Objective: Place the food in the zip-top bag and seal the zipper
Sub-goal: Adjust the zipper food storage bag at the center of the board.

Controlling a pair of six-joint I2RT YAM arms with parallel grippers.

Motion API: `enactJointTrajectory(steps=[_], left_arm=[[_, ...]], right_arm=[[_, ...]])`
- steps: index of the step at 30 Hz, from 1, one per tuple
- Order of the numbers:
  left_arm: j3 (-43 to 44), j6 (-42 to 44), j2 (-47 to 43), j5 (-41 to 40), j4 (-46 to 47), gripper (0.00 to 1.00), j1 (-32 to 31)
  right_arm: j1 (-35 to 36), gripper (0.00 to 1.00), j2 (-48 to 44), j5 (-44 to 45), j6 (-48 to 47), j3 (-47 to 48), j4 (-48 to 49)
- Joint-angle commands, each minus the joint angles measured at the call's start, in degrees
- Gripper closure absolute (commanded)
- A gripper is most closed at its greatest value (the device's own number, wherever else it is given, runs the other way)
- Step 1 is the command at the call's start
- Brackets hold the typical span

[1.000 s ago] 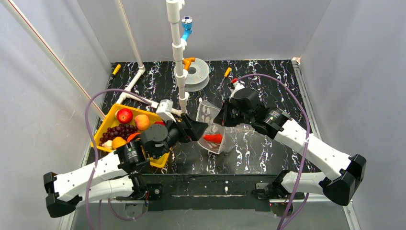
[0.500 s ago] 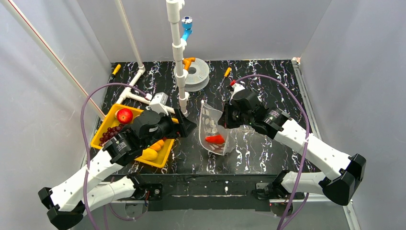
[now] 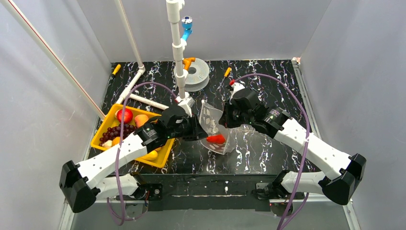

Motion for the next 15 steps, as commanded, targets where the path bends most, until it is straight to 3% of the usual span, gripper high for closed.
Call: enactJointTrajectory(steps=[1, 6, 9, 12, 15], left_arm=[[5.01, 3.93, 1.88, 7.24, -2.27, 0.97, 0.08], [8.22, 0.46, -2.68, 10.26, -1.62, 1.0, 0.1], [8.34, -7.53, -3.97, 10.52, -1.03, 1.0, 0.1], [5.92, -14.6, -2.72, 11.53, 3.58, 1.0, 0.09], [6.47, -14.04, 0.73, 7.95, 1.26, 1.0, 0.25]], right_arm=[[-0.15, 0.99, -0.76, 2.41, -3.56, 3.29, -2.64], [0.72, 0.99, -1.44, 6.18, -8.01, 11.09, -15.48], [2.5, 0.99, -0.37, 9.17, -9.0, 17.31, -23.33], [3.08, 0.99, 2.14, 8.16, -10.02, 17.96, -22.77], [3.01, 0.99, 7.17, 11.24, -10.57, 17.18, -19.47]])
